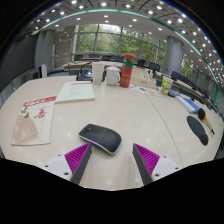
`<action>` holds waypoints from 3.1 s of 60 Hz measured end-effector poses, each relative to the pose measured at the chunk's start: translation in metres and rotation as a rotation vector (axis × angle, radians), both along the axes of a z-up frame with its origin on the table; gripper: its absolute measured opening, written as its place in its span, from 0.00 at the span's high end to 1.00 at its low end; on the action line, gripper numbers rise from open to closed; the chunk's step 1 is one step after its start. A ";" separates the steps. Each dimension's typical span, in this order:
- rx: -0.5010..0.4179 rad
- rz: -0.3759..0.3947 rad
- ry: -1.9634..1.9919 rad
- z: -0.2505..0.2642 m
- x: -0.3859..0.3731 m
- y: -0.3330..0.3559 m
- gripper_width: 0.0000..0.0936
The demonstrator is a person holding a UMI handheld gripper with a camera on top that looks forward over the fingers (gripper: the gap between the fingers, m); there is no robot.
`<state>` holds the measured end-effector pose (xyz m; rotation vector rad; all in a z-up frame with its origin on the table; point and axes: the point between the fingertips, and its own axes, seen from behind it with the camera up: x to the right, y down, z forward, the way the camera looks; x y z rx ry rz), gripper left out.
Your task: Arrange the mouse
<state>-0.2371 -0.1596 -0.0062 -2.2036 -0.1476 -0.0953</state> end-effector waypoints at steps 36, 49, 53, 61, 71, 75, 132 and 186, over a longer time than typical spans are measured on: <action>-0.056 0.052 0.095 -0.008 -0.022 0.071 0.43; -0.084 0.093 0.078 -0.008 -0.024 0.072 0.63; -0.077 0.118 0.083 -0.003 -0.027 0.071 0.66; -0.025 0.157 0.098 0.034 -0.023 0.067 0.67; 0.108 0.142 0.153 0.131 0.034 0.072 0.67; 0.173 0.137 0.159 0.171 0.077 0.076 0.67; -0.107 -0.100 0.081 0.002 0.505 0.113 0.09; 0.112 -0.146 -0.014 0.234 0.393 -0.225 0.09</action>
